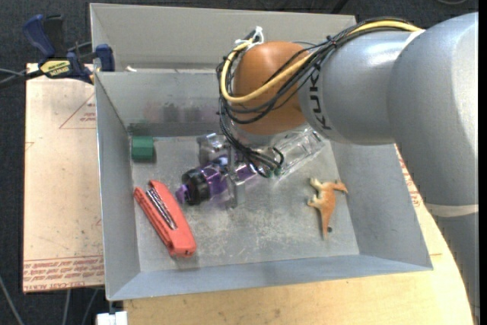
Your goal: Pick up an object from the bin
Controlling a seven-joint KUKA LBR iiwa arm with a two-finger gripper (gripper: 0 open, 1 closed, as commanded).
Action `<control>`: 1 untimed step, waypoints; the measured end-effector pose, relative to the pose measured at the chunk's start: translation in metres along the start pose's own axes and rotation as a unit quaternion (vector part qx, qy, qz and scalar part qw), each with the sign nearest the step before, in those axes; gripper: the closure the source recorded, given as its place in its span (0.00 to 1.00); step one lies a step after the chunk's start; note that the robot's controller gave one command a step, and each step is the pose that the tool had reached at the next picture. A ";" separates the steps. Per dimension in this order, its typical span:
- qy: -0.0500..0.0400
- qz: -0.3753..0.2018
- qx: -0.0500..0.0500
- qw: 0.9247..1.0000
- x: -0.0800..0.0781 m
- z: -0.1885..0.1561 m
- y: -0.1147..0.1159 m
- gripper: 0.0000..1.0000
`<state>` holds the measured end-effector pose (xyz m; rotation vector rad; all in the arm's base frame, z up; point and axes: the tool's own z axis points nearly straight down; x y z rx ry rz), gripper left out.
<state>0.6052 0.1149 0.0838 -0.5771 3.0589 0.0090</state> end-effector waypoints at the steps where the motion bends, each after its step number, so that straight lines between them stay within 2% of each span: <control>1: -0.006 -0.030 0.001 1.000 0.004 0.012 0.026 1.00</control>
Offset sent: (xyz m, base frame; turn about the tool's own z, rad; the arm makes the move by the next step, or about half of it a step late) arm 0.0000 0.0000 0.0000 0.0000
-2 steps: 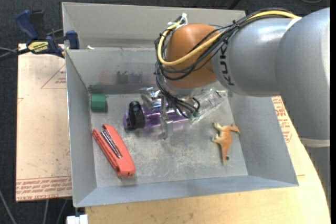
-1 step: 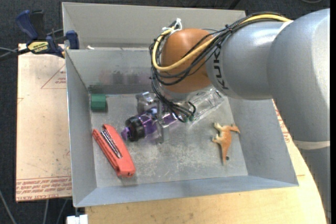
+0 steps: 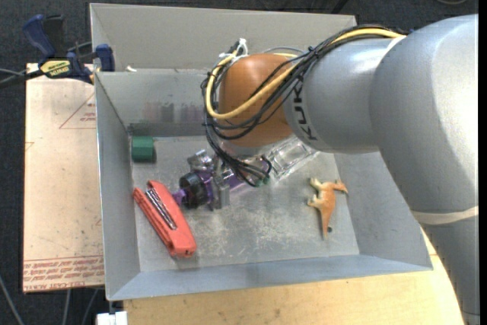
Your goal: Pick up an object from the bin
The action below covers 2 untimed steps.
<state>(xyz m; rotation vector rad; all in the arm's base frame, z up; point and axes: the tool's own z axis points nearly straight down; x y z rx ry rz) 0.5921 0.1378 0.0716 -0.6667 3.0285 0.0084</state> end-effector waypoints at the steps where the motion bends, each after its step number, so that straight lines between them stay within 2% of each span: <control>1: 0.000 0.000 0.000 1.000 0.000 0.000 0.000 1.00; 2: -0.001 -0.002 -0.001 1.000 0.019 -0.106 0.020 1.00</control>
Offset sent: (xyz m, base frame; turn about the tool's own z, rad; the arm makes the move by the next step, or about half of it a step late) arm -0.0304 0.0082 0.1060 -0.0060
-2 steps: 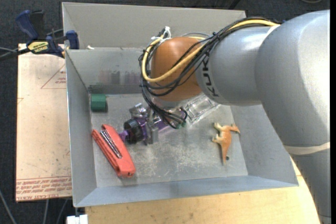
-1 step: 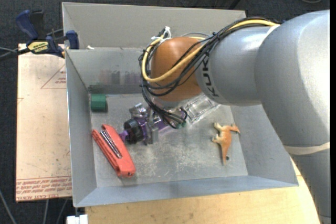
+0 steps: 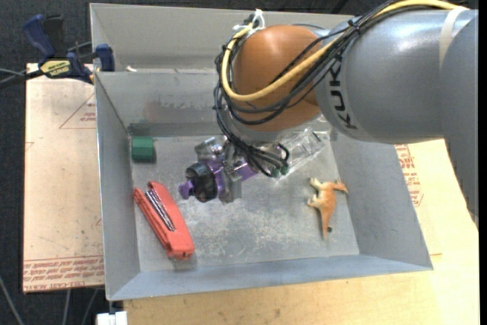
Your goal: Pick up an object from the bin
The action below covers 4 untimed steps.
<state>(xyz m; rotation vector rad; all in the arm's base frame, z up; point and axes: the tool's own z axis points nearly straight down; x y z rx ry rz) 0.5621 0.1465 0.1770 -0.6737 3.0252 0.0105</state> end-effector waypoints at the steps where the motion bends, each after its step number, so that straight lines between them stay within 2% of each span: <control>1: 0.000 0.000 0.000 1.000 0.000 0.000 0.000 1.00; 2: 0.003 -0.010 -0.001 1.000 0.007 -0.053 -0.006 1.00; 3: -0.003 0.013 0.000 1.000 0.007 -0.004 -0.007 0.00; 4: -0.002 0.035 0.000 0.999 0.010 0.063 -0.006 0.00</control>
Offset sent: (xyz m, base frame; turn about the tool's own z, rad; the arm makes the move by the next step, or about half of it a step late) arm -0.0086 -0.0202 0.1136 -0.0428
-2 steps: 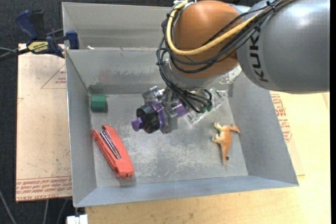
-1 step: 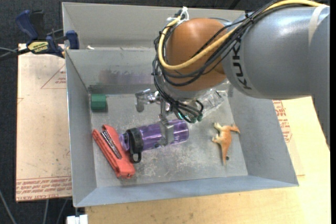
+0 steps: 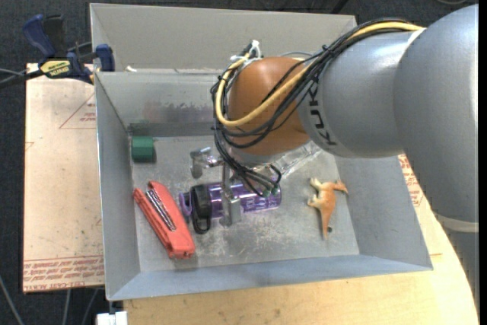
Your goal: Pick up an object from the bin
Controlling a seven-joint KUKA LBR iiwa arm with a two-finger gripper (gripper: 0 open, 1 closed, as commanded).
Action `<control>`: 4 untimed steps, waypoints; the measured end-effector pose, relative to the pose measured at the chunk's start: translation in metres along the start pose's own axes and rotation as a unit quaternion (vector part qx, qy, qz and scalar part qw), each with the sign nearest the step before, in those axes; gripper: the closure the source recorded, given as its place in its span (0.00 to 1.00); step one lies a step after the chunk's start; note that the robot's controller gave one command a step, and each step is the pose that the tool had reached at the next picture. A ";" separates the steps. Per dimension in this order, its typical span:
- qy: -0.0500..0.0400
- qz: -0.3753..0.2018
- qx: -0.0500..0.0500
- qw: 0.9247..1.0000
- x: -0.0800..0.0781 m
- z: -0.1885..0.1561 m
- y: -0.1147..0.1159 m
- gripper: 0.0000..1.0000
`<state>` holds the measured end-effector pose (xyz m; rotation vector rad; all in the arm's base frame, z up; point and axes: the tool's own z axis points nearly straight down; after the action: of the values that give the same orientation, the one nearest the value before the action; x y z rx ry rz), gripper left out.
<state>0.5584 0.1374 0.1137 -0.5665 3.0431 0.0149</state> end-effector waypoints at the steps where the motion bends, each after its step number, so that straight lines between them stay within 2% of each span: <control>1: -0.001 -0.029 0.000 1.000 0.009 0.029 -0.007 0.00; 2: -0.001 -0.034 0.000 0.999 0.020 0.039 -0.008 0.00; 3: -0.002 -0.108 -0.001 0.994 0.021 0.041 -0.019 0.00; 4: 0.000 0.047 -0.001 0.999 0.062 0.037 -0.027 1.00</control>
Offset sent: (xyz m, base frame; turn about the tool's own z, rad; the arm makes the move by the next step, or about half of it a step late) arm -0.0183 -0.0164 -0.0437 -0.0772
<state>0.5121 0.0904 0.0737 -0.4218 3.0671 0.0219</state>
